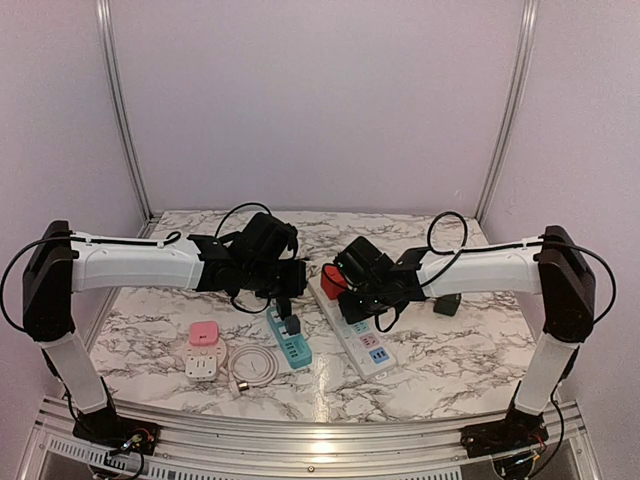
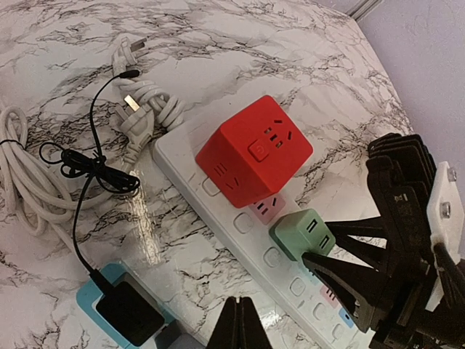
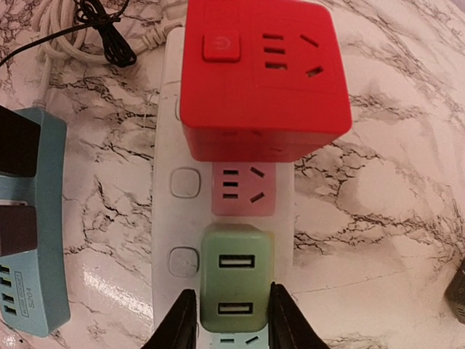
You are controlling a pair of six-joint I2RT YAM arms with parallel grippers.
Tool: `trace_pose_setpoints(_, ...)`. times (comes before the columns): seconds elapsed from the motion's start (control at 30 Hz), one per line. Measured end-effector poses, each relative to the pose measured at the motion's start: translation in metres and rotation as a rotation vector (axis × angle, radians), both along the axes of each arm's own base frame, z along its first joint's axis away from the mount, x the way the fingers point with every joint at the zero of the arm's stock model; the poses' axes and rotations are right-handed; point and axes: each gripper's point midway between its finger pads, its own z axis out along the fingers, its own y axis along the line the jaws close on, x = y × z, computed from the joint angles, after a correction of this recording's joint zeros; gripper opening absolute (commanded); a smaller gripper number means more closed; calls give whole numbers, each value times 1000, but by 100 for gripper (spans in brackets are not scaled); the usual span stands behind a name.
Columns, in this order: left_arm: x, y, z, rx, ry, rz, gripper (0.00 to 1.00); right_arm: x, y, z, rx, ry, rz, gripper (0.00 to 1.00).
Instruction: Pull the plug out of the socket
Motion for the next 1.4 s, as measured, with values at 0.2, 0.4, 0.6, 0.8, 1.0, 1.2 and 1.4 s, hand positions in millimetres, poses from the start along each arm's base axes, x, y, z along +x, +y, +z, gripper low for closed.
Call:
trace_pose_setpoints(0.2, -2, -2, 0, -8, 8, -11, 0, 2, 1, -3, -3, -6, -2, 23)
trace_pose_setpoints(0.4, -1, -11, 3, -41, 19, -24, 0, 3, 1, -3, 3, -16, -7, 8)
trace_pose_setpoints(0.6, 3, -26, 2, -87, 38, -38, 0, -1, 1, -4, 23, -29, -3, 4)
trace_pose_setpoints(0.8, 6, -39, 0, -130, 66, -49, 0, -12, 0, -4, 29, -29, 2, 3)
trace_pose_setpoints(1.0, 12, -42, -7, -161, 91, -36, 0, -26, 0, -4, 29, -17, 5, 2)
trace_pose_setpoints(1.2, 25, -44, -8, -195, 102, -23, 0, -42, -3, -4, 32, -1, 6, 1)
trace_pose_setpoints(1.4, 33, -61, -8, -239, 105, -47, 0, -50, -8, -3, 40, 12, -8, 1)
